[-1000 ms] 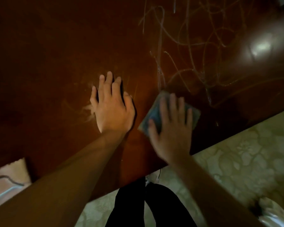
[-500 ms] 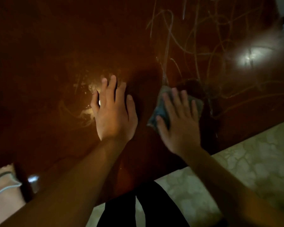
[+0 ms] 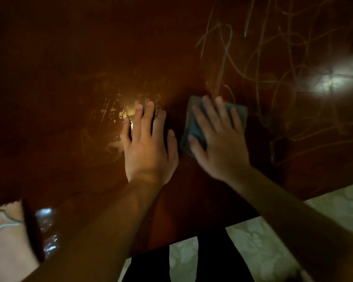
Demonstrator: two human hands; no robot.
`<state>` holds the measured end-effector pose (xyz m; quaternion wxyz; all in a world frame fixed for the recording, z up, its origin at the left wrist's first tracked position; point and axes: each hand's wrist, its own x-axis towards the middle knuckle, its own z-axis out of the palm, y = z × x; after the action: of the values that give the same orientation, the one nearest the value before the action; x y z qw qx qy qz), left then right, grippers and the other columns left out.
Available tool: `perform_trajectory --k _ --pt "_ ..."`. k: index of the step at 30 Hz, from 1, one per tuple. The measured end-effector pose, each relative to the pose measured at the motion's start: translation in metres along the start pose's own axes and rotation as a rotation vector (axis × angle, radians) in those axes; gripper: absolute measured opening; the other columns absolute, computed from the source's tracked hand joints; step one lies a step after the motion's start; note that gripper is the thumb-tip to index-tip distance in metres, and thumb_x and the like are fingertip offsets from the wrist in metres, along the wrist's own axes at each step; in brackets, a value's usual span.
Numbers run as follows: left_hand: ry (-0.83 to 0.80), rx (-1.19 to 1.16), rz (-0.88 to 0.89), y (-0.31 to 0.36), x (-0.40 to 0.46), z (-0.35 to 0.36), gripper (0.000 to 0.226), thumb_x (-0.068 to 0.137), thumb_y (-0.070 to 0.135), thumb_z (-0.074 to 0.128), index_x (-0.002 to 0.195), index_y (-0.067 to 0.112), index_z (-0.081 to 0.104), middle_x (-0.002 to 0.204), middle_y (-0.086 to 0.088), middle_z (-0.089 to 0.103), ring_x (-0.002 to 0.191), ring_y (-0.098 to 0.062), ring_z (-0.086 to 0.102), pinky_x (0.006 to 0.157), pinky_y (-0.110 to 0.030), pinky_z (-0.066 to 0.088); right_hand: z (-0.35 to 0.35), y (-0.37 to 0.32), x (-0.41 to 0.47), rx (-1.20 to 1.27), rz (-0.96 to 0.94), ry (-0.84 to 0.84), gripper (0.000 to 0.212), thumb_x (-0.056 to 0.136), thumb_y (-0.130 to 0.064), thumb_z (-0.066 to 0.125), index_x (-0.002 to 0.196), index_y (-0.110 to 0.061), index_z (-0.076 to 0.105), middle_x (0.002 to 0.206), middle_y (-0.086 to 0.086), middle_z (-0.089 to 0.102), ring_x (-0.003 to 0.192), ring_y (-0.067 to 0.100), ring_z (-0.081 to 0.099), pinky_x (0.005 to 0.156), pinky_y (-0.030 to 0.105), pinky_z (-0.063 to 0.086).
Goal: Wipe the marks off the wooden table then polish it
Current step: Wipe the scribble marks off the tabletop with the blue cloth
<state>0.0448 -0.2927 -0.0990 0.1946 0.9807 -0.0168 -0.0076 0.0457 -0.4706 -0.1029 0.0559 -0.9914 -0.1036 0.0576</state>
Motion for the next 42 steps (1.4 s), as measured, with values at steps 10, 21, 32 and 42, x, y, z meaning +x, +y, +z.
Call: perform_trajectory --k 10,21,32,42 --pt "-0.005 0.064 -0.005 0.005 0.002 0.001 0.049 0.100 0.038 0.040 0.144 0.016 0.044 0.157 -0.008 0.037 0.151 -0.024 0.022 0.122 -0.047 0.013 0.001 -0.013 0.002 0.033 0.090 0.074 0.063 0.104 -0.046 0.030 0.159 -0.015 0.031 0.167 0.012 0.025 0.156 0.033 0.017 0.125 0.055 0.014" --pt "0.042 0.120 -0.045 0.011 0.006 -0.002 0.045 0.098 0.033 0.047 0.135 0.009 0.052 0.147 -0.014 0.048 0.143 -0.031 0.035 0.116 -0.051 0.023 -0.009 0.017 0.065 0.041 -0.033 0.026 0.068 0.101 -0.053 0.031 0.160 -0.020 0.026 0.169 0.007 0.019 0.157 0.029 0.011 0.127 0.051 0.005" --pt "0.011 0.153 -0.153 0.039 0.088 0.012 0.055 0.101 0.043 0.026 0.152 0.022 0.034 0.163 -0.011 0.024 0.153 -0.027 0.013 0.119 -0.054 0.012 -0.008 0.048 0.065 0.018 -0.139 0.044 0.067 0.101 -0.056 0.030 0.159 -0.021 0.031 0.168 0.008 0.024 0.156 0.031 0.017 0.125 0.052 0.011" --pt "0.073 0.128 -0.166 0.039 0.087 0.017 0.050 0.103 0.040 0.035 0.149 0.021 0.039 0.161 -0.010 0.030 0.152 -0.026 0.017 0.119 -0.053 0.013 -0.009 0.051 0.016 0.035 -0.097 0.005 0.064 0.104 -0.050 0.031 0.160 -0.018 0.027 0.169 0.010 0.021 0.157 0.032 0.012 0.126 0.054 0.008"
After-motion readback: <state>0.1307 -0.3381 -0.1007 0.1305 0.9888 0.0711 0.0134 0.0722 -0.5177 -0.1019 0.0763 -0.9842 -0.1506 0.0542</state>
